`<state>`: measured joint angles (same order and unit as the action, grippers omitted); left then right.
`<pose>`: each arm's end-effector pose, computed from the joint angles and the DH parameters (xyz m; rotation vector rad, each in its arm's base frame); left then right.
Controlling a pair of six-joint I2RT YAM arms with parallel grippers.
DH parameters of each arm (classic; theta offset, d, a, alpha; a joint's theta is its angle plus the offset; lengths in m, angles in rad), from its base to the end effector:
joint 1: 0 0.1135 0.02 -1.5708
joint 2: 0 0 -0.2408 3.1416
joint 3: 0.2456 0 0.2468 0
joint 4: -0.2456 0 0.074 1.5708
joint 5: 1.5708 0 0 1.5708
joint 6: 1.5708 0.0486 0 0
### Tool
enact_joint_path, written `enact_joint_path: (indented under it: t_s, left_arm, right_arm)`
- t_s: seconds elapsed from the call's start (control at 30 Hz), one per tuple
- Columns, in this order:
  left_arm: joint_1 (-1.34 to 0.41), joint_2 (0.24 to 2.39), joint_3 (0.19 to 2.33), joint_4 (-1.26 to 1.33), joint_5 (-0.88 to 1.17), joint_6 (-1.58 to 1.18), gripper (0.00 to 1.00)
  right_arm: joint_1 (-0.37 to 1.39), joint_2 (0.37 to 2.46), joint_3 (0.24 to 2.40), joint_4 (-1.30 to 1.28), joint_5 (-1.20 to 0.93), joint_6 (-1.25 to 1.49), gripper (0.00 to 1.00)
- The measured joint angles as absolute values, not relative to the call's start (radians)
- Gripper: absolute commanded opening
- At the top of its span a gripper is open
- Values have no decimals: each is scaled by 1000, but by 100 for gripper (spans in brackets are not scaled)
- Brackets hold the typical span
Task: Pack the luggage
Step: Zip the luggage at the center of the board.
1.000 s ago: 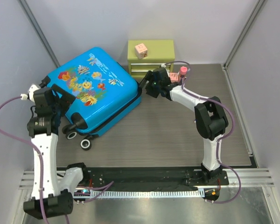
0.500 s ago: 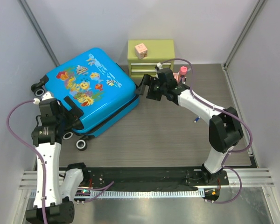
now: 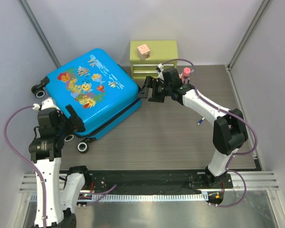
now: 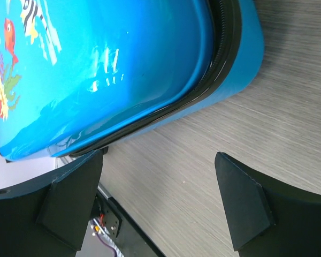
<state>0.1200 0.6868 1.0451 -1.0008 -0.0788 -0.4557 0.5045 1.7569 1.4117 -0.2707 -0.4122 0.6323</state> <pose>0.1335 0.0200 0.3330 -0.6699 2.1089 -0.0990 0.3468 0.2137 0.2571 -0.1027 2.3409 1.0592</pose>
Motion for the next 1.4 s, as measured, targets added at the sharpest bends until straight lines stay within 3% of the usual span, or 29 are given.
enact_joint_path:
  t_s: [0.27,0.57,0.7,0.83,1.03,1.4]
  left_arm:
    - [86,809,1098,-1015,-30,-254,100]
    - [41,772,1103,-1024,65,-87,100]
    - [40,770,1104,-1037,-26,-112,100]
    - [51,811,1124,-1069,-194,-212,100]
    - [165,947,1178,-1093,-352,-358,100]
    - [418,1078,1130,-1035,-308,-413,100]
  right_arm:
    - [511,1757,1361,-266,-440,624,92]
    - [496,1757,1326,-256,-451,638,92]
    - [418,1791,1402,-284,-450,650,92]
    - [350,1897,1617,-318,-401,641,91]
    - [358,2035,1811,-334,-347,635,89]
    - [461,2209,1838,-392,-315,576,89]
